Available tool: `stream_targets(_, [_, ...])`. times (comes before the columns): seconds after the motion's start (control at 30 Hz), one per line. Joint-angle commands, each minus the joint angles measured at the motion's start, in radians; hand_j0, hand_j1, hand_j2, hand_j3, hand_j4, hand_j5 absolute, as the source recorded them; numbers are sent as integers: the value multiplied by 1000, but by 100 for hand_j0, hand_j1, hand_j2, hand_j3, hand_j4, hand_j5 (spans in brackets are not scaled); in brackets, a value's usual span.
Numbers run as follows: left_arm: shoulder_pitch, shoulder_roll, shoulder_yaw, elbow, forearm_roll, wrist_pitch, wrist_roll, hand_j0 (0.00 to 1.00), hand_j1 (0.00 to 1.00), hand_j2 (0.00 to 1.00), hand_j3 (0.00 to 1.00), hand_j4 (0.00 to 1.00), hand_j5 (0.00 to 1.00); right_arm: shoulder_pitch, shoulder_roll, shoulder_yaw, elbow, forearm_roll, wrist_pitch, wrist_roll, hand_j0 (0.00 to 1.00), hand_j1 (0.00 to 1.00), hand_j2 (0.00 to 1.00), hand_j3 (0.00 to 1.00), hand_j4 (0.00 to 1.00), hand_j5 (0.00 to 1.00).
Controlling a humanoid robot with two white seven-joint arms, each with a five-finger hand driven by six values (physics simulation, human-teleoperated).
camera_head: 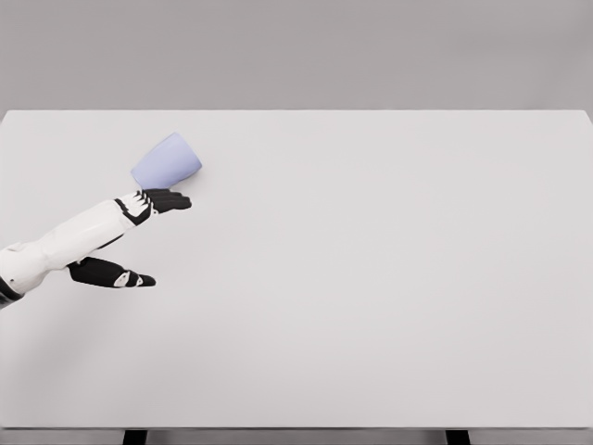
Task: Flip the cup with left arm and place it on the table
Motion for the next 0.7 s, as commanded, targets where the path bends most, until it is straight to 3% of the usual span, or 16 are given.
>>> stream_targets(0.0, [-2, 4, 1, 2, 6, 1, 0, 100, 100, 100, 100, 100, 100, 2, 0, 6, 4, 21, 32, 1, 100, 100, 100, 100, 100, 100])
stream_targets(0.23, [-6, 5, 13, -24, 26, 1, 0, 100, 100, 100, 100, 100, 100, 0, 0, 14, -16, 30, 33, 1, 100, 100, 100, 100, 100, 100])
stream_targets(0.3, [-104, 21, -5, -35, 156, 1, 0, 100, 100, 100, 100, 100, 100, 0, 0, 15, -16, 30, 32, 1, 100, 100, 100, 100, 100, 100])
stream_targets(0.33, [-117, 34, -8, -36, 188, 1, 10, 100, 100, 100, 100, 100, 100, 0, 0, 15, -16, 30, 33, 1, 100, 100, 100, 100, 100, 100])
stream_targets(0.4, [-127, 37, -22, -35, 225, 1, -1, 100, 100, 100, 100, 100, 100, 0, 0, 15, -16, 30, 33, 1, 100, 100, 100, 100, 100, 100])
stream_targets(0.47, [-129, 24, -50, -35, 210, 1, 13, 100, 100, 100, 100, 100, 100, 0, 0, 15, -16, 30, 33, 1, 100, 100, 100, 100, 100, 100])
stream_targets(0.53, [-112, -39, -4, -47, 225, 1, 50, 100, 100, 100, 100, 100, 100, 0, 0, 14, -16, 30, 33, 1, 100, 100, 100, 100, 100, 100])
stream_targets(0.57, [-129, -51, -5, -47, 251, 1, 50, 100, 100, 100, 100, 100, 100, 0, 0, 14, -16, 30, 33, 1, 100, 100, 100, 100, 100, 100])
stream_targets(0.6, [-138, -65, -13, -42, 381, 44, 59, 100, 100, 100, 100, 100, 100, 0, 0, 15, -16, 30, 33, 1, 100, 100, 100, 100, 100, 100])
stream_targets(0.63, [-172, -58, -57, -41, 485, 244, 147, 100, 100, 100, 100, 100, 100, 0, 0, 15, -16, 30, 33, 1, 100, 100, 100, 100, 100, 100])
stream_targets(0.67, [-209, -55, -151, -38, 491, 391, 331, 100, 100, 100, 100, 100, 100, 0, 0, 14, -16, 30, 33, 1, 100, 100, 100, 100, 100, 100])
